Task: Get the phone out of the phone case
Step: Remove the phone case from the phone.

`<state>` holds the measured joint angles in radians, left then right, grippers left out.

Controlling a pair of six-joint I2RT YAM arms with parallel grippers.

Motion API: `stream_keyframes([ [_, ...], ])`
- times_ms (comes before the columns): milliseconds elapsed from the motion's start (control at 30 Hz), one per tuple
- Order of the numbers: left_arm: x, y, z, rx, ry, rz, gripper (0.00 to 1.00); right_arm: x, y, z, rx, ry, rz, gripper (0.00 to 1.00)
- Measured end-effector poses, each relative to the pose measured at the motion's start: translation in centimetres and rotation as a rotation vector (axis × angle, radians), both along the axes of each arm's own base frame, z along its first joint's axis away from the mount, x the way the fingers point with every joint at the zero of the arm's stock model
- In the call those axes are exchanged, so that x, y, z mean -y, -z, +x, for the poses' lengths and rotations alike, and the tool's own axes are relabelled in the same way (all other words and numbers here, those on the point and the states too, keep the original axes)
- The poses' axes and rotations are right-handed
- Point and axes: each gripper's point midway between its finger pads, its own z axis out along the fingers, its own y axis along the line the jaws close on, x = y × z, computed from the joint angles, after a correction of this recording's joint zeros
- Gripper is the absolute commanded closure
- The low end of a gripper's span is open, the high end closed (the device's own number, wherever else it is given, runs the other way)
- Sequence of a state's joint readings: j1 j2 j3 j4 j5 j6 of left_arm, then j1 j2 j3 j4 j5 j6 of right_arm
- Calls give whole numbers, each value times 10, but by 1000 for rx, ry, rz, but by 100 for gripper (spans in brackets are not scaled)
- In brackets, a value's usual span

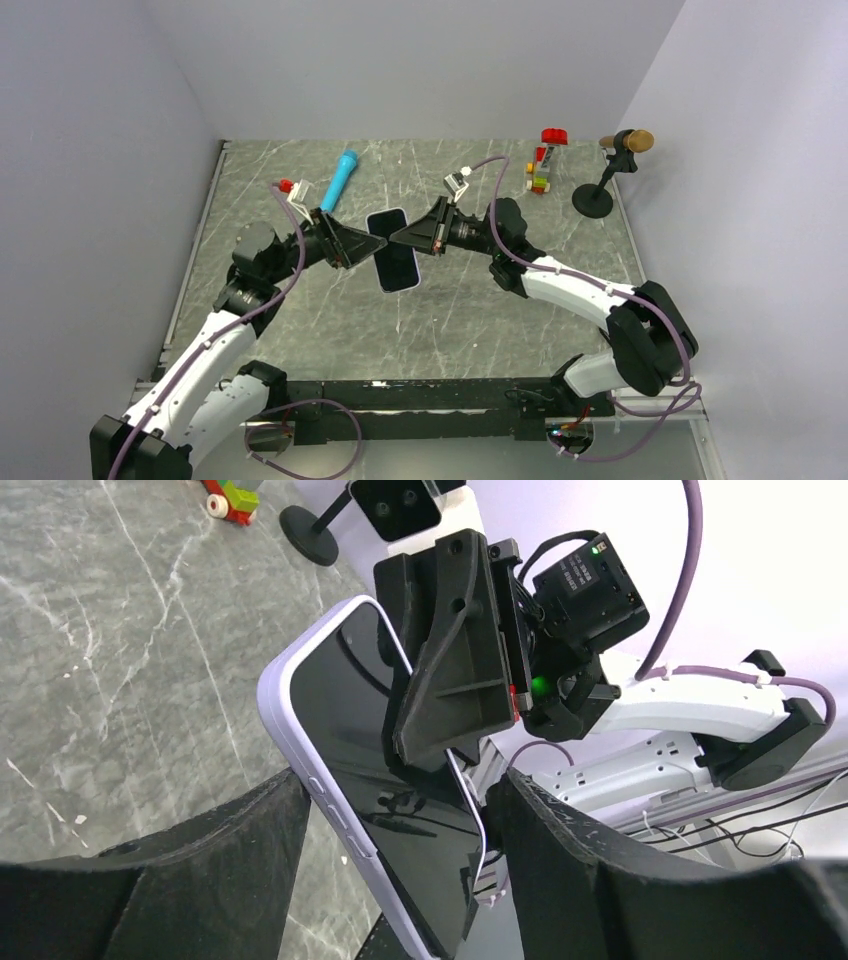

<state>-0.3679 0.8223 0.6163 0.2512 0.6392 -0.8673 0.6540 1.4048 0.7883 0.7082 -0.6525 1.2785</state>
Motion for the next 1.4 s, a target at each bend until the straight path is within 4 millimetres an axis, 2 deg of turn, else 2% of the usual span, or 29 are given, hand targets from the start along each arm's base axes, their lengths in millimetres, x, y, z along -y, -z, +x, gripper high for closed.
stream_keyframes([
  [67,0,-6,2,4,0,0,37,-2,3,-4,3,-11,-11,100],
  [200,2,-7,6,-12,16,-2,49,-1,-4,-8,47,-15,-12,100],
  [400,10,-1,8,-58,69,-22,54,-4,-4,-17,77,-49,-30,100],
  [500,12,-1,8,-76,89,-35,75,-6,-4,-21,88,-72,-38,100],
  [567,12,-2,9,-98,94,-49,96,-6,-6,-22,110,-81,-38,100],
  [600,13,-5,8,-109,106,-66,100,-6,-6,-22,124,-80,-42,99],
  [667,14,-11,6,-126,126,-88,100,-4,-6,-22,155,-85,-48,77],
  [700,15,-12,5,-139,133,-96,100,-3,-8,-22,173,-82,-58,61],
  [767,16,-14,5,-152,140,-102,100,-1,-7,-23,192,-73,-95,41],
  [833,16,-12,6,-162,145,-94,100,4,-2,-25,205,-66,-153,31],
  [900,11,-9,10,-199,131,-86,100,10,4,-30,216,-72,-193,25],
  [1067,-2,-10,21,-266,96,-94,100,25,13,-46,264,-125,-232,27],
  [1233,-3,-12,18,-310,108,-116,100,29,20,-69,298,-236,-203,46],
  [1400,-3,-16,16,-350,118,-142,100,31,19,-87,317,-316,-142,51],
])
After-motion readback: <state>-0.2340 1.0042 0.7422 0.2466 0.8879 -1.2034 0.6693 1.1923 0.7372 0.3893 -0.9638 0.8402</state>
